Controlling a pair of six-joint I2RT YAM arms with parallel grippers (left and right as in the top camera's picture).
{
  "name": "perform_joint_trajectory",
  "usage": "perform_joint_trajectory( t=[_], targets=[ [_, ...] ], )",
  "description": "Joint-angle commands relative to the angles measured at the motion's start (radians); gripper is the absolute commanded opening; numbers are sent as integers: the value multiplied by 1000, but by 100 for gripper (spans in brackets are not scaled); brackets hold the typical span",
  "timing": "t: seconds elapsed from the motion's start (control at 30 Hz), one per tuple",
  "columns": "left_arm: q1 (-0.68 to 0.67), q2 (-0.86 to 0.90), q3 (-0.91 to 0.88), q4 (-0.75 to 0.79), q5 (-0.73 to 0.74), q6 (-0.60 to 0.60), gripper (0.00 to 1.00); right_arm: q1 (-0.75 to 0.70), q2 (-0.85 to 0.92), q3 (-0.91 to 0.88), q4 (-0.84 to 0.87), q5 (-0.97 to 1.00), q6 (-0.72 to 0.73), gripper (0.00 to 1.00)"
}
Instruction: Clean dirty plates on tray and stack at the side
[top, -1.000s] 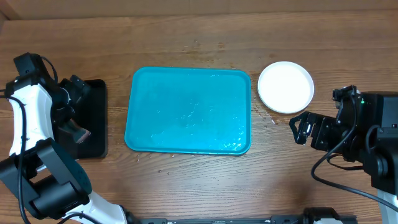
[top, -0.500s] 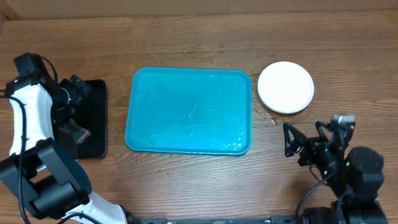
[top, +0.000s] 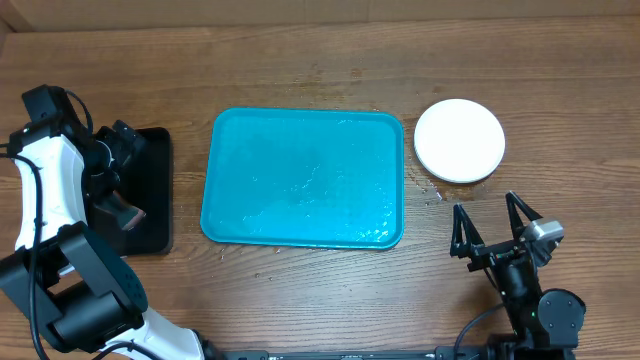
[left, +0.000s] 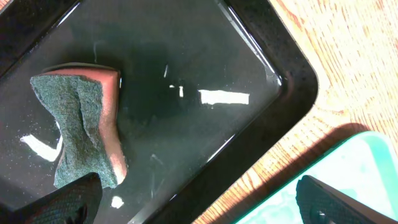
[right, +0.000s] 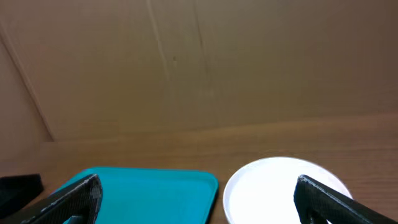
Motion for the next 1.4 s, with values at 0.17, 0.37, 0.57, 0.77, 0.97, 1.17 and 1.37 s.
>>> perform_joint_trajectory(
  t=[0.17,0.37,0.57,0.77,0.97,1.17,1.37],
  targets=[
    [1,-19,14,2,3,10,99,71,-13,-48,27,271,0,100],
    [1,-19,14,2,3,10,100,70,-12,-48,-73,235,-35,100],
    [0,-19,14,2,3,10,100,69,-12,-48,-72,200,-112,100],
    [1,-19,14,2,3,10,100,69,-12,-48,-70,200,-101,100],
    [1,-19,14,2,3,10,100,69,-12,-48,-70,200,-101,100],
    [1,-19,14,2,3,10,100,69,-12,-48,-70,200,-101,100],
    [1,-19,14,2,3,10,100,69,-12,-48,-70,200,-101,100]
  ],
)
